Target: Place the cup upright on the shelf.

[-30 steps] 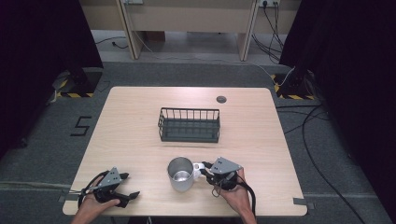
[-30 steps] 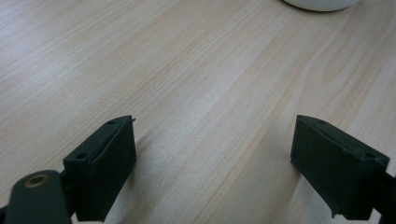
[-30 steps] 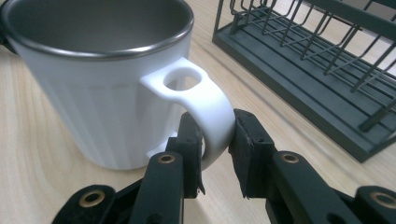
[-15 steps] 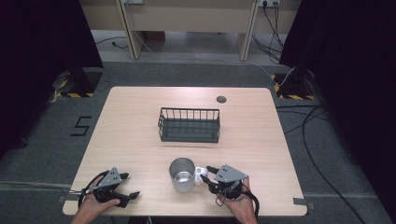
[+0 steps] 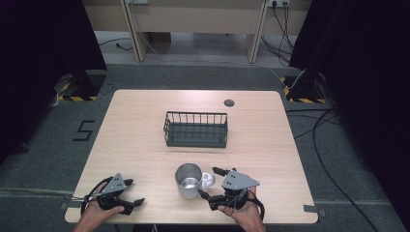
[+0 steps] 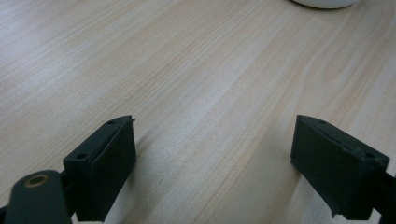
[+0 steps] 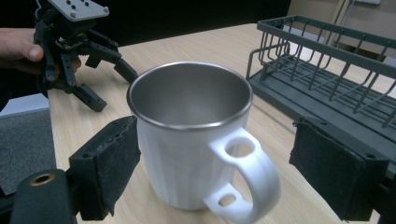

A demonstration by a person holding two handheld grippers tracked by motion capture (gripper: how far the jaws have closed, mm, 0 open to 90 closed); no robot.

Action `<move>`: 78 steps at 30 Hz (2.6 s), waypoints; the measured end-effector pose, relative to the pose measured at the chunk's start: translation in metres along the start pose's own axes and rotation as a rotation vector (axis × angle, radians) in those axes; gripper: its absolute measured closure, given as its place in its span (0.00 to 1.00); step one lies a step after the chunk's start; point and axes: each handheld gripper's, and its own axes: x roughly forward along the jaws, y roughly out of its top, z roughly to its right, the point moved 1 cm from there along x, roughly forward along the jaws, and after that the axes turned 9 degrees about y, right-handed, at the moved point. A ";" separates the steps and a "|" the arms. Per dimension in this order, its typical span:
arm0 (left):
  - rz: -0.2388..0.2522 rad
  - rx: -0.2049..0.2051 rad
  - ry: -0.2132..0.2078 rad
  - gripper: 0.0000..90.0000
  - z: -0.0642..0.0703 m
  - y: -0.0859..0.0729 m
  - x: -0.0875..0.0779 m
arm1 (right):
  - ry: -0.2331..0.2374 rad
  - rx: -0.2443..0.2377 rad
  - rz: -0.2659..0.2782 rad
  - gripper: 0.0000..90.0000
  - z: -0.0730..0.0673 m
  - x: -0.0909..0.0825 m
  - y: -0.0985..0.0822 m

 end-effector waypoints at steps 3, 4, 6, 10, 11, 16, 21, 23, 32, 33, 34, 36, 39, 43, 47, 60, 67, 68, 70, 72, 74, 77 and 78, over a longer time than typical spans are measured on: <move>0.000 0.000 0.000 0.15 0.000 0.000 0.000 | -0.003 -0.003 0.002 0.17 0.000 0.006 0.004; 0.000 0.000 0.000 0.15 0.000 0.000 0.000 | 0.000 0.000 0.004 0.17 0.000 0.008 0.006; 0.000 0.000 0.000 0.15 0.000 0.000 0.000 | 0.003 -0.005 0.000 0.17 -0.001 0.014 0.009; 0.000 0.000 0.000 0.15 0.000 0.000 0.000 | 0.014 -0.014 -0.012 0.17 -0.003 0.021 0.012; 0.000 0.000 0.000 0.15 0.000 0.000 0.000 | 0.018 -0.012 -0.014 0.17 -0.003 0.023 0.012; 0.000 0.000 0.000 0.15 0.000 0.000 0.000 | 0.035 -0.031 -0.028 0.15 -0.005 0.033 0.015; 0.000 0.000 0.000 0.15 0.000 0.000 0.000 | 0.030 -0.031 -0.038 0.09 -0.004 0.042 0.017; 0.000 0.000 0.000 0.15 0.000 0.000 0.000 | 0.029 -0.026 -0.044 0.08 -0.004 0.046 0.018; 0.000 -0.001 0.000 0.15 0.000 0.000 0.000 | 0.040 -0.020 -0.062 0.05 -0.001 0.057 0.019; 0.000 -0.001 0.000 0.15 0.000 0.000 0.000 | 0.042 -0.020 -0.063 0.05 -0.001 0.058 0.019; 0.000 0.000 0.000 0.15 0.000 0.000 0.000 | 0.041 -0.020 -0.066 0.05 -0.001 0.059 0.019; 0.000 0.000 0.000 0.15 0.000 0.000 0.000 | 0.040 -0.018 -0.068 0.05 -0.001 0.061 0.020; 0.000 -0.001 0.000 0.15 0.000 0.000 0.000 | 0.039 -0.014 -0.071 0.05 -0.001 0.064 0.021; 0.000 0.000 0.000 0.15 0.000 0.000 0.000 | 0.033 -0.012 -0.080 0.03 -0.001 0.068 0.021; 0.000 0.000 0.000 0.15 0.000 0.000 0.000 | 0.030 -0.016 -0.092 0.05 -0.001 0.068 0.022; 0.000 0.000 0.000 0.15 0.000 0.000 0.000 | 0.045 -0.041 -0.115 0.07 -0.002 0.068 0.025; 0.000 0.000 0.000 0.15 0.000 0.000 0.000 | 0.041 -0.021 -0.096 0.07 0.002 0.064 0.031; 0.000 0.000 0.000 0.15 0.000 0.000 0.000 | 0.036 -0.022 -0.094 0.07 0.003 0.062 0.033; 0.000 0.000 0.000 0.15 0.000 0.000 0.000 | 0.028 -0.020 -0.091 0.07 0.005 0.060 0.037; 0.000 0.000 0.000 0.15 0.000 0.000 0.000 | 0.027 -0.014 -0.089 0.07 0.007 0.057 0.042; 0.000 0.000 0.000 0.15 0.000 0.000 0.000 | 0.027 -0.013 -0.084 0.07 0.010 0.055 0.048; 0.000 0.000 0.000 0.15 0.000 0.000 0.000 | 0.023 -0.008 -0.082 0.07 0.016 0.054 0.057; 0.000 -0.001 0.000 0.15 0.000 0.000 0.000 | 0.019 -0.011 -0.083 0.07 0.018 0.054 0.059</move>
